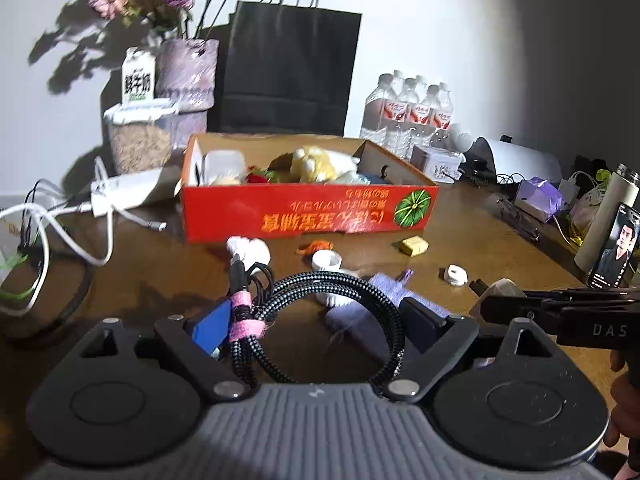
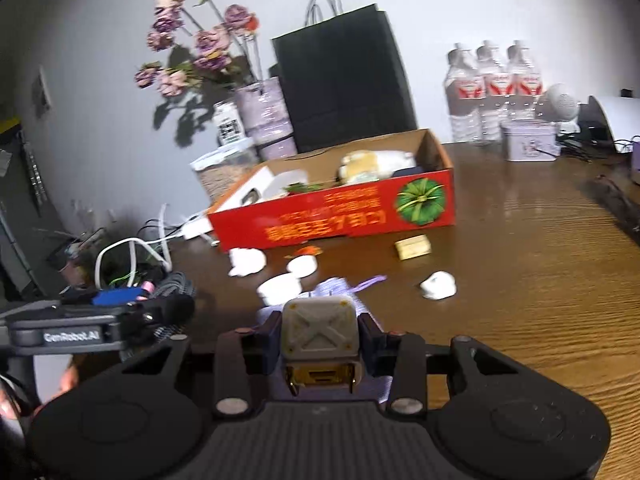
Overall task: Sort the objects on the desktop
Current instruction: 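Carry the cable with the left tool while the right tool carries the cube into the box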
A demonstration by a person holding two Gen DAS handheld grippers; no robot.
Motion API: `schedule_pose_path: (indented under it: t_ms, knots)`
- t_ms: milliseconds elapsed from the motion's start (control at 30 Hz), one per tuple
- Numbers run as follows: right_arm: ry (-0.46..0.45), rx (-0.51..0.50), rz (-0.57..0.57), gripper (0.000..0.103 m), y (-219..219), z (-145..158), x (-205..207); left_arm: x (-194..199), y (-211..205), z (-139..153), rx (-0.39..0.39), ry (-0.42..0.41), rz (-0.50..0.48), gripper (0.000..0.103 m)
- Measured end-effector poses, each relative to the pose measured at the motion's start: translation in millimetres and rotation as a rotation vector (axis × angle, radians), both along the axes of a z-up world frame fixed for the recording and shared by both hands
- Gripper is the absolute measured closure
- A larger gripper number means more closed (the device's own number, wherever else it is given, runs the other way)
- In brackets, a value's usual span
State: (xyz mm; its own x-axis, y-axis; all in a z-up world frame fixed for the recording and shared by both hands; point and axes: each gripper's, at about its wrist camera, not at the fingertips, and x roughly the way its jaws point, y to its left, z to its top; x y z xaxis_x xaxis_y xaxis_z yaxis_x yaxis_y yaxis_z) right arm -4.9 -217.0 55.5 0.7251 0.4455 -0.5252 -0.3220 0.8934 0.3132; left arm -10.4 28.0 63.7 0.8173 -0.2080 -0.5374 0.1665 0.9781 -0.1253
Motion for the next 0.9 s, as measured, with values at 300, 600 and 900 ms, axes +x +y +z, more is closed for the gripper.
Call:
schedule_pose_path:
  t_ms: [300,600,900]
  knots:
    - [-0.135,-0.059,-0.021,0.065,15.4,70.9,64.5,54.7,11.4,74.3,0.171,-0.24,-0.012,0.012]
    - [-0.038,-0.087,0.044,0.065,51.8,89.7,221.0,213.9,8.8,77.7,0.228,-0.1,-0.055,0.012]
    - [0.161,-0.295,-0.029,0.065,82.8,-6.1,298.6,270.9,14.5,-17.1,0.245,0.145,-0.108,0.012]
